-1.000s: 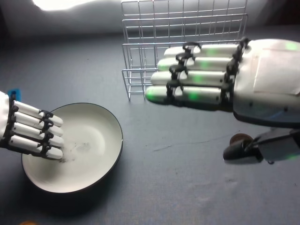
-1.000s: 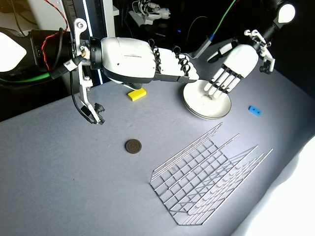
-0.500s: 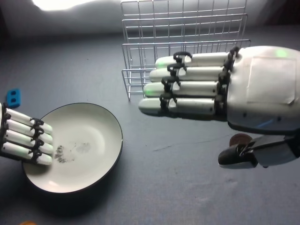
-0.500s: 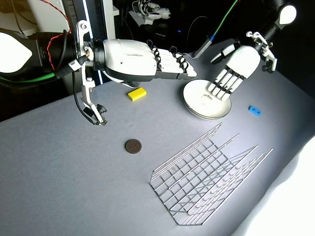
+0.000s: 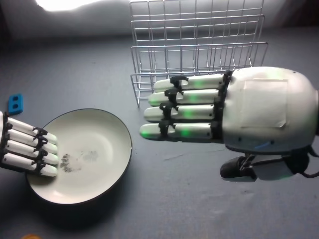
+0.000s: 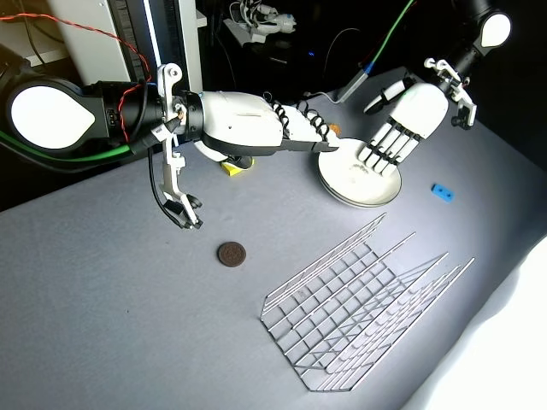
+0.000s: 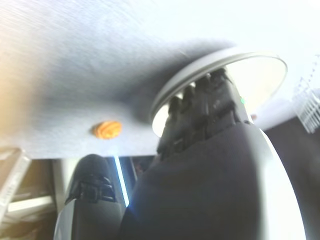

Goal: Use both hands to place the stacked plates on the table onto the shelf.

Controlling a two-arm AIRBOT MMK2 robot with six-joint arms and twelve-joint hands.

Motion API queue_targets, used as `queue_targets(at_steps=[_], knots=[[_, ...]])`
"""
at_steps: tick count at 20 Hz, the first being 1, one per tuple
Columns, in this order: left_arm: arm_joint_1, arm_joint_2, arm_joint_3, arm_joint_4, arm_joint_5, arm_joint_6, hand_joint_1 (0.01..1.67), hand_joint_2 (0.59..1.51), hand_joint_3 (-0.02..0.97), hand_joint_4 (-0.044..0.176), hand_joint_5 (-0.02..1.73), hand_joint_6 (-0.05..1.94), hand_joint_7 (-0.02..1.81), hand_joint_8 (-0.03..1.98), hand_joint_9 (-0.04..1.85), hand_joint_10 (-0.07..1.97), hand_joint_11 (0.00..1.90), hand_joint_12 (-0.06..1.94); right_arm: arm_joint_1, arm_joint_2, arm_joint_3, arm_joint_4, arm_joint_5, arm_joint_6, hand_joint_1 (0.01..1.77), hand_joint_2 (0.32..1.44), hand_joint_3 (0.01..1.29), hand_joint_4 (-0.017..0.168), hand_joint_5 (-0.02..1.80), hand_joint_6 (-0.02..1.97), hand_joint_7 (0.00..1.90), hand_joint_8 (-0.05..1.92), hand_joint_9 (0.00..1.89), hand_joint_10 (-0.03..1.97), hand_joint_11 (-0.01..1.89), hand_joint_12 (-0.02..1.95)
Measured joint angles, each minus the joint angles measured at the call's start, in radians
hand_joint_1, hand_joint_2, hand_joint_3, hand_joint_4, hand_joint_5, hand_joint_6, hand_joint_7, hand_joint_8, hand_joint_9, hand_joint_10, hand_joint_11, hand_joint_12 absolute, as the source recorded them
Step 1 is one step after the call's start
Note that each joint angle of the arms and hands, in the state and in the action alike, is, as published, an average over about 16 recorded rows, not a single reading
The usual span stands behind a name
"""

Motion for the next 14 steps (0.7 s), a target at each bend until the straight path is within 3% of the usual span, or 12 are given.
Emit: queue_targets(at_steps=[14], knots=[[-0.061, -0.032, -0.128, -0.007, 0.084, -0.004, 0.02, 1.196, 0.029, -0.002, 0.0, -0.01, -0.01, -0.02, 0.01, 0.0, 0.01, -0.01, 0.009, -0.153, 0.081, 0.005, -0.068, -0.053, 0.99, 1.06, 0.02, 0.005, 0.02, 0.02, 0.02, 0.01, 0.01, 0.0, 0.02, 0.0]])
